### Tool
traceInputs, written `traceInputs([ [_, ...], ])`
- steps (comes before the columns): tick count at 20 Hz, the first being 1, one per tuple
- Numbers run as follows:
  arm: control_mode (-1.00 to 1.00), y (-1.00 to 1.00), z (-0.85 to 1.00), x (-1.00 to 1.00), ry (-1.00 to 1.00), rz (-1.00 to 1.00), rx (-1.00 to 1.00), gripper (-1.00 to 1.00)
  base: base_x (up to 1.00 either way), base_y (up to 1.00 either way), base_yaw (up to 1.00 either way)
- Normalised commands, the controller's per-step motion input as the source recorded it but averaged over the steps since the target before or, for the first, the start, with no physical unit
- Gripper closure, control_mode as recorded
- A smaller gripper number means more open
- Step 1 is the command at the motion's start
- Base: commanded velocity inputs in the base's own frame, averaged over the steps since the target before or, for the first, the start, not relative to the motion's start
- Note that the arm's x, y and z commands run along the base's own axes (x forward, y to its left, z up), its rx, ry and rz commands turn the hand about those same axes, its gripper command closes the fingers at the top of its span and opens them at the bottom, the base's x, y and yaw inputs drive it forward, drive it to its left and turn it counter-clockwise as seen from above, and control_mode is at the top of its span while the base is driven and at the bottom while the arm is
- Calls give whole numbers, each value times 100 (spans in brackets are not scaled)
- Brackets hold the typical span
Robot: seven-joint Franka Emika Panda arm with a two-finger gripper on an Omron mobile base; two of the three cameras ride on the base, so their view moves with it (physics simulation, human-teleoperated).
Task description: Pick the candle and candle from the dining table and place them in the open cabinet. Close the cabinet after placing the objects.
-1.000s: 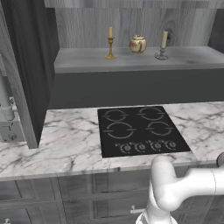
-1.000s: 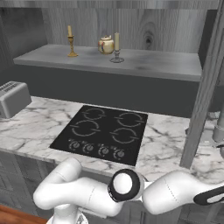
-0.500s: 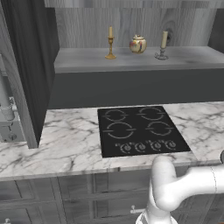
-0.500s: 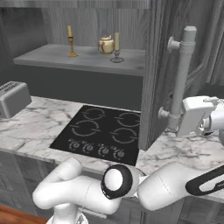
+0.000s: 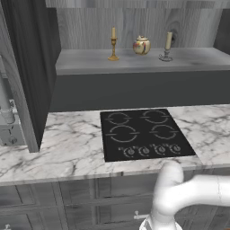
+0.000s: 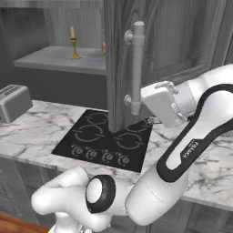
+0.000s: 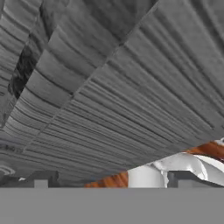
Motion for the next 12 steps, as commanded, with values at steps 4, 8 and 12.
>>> traceInputs([
  [4, -100, 100, 23, 14, -6, -22, -24, -100, 0, 0, 0],
  [8, -100, 99, 19, 23, -9, -22, -22, -100, 0, 0, 0],
  [12, -100, 90, 22, 32, -13, -21, -21, -100, 0, 0, 0],
])
